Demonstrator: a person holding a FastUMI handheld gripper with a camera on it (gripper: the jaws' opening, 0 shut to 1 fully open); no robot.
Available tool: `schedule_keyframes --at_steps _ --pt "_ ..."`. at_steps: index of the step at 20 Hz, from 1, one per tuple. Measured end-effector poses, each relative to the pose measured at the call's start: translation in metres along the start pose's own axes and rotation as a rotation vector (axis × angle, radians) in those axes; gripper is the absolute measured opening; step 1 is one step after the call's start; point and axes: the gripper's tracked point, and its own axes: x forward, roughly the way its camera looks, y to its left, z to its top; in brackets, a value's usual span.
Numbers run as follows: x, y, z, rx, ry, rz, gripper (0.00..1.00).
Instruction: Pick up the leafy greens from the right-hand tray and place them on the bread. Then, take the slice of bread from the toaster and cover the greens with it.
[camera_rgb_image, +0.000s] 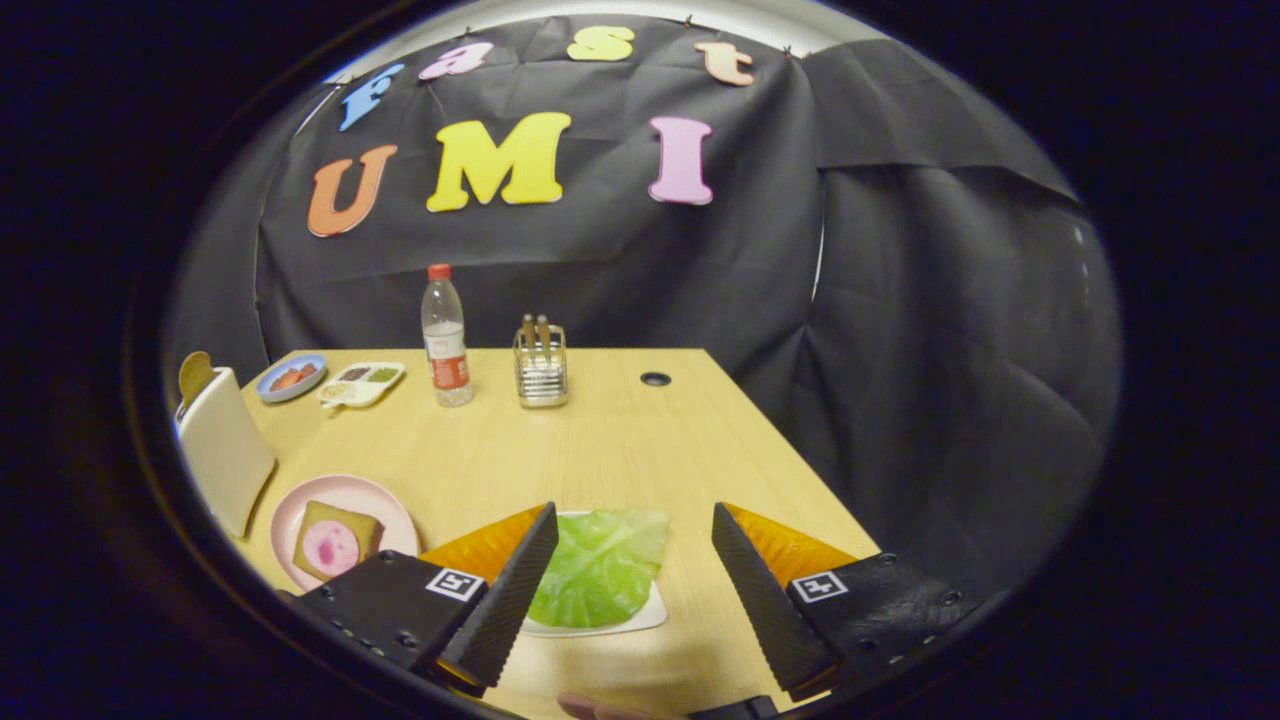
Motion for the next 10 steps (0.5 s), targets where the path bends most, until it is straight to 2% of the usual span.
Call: schedule_keyframes --at_steps 4,10 --pt "0.038 -0.005 -0.024 -0.01 0.11 -0.011 0.96" --pt "0.062 -0.002 -0.041 -0.055 0.213 -0.008 0.95"
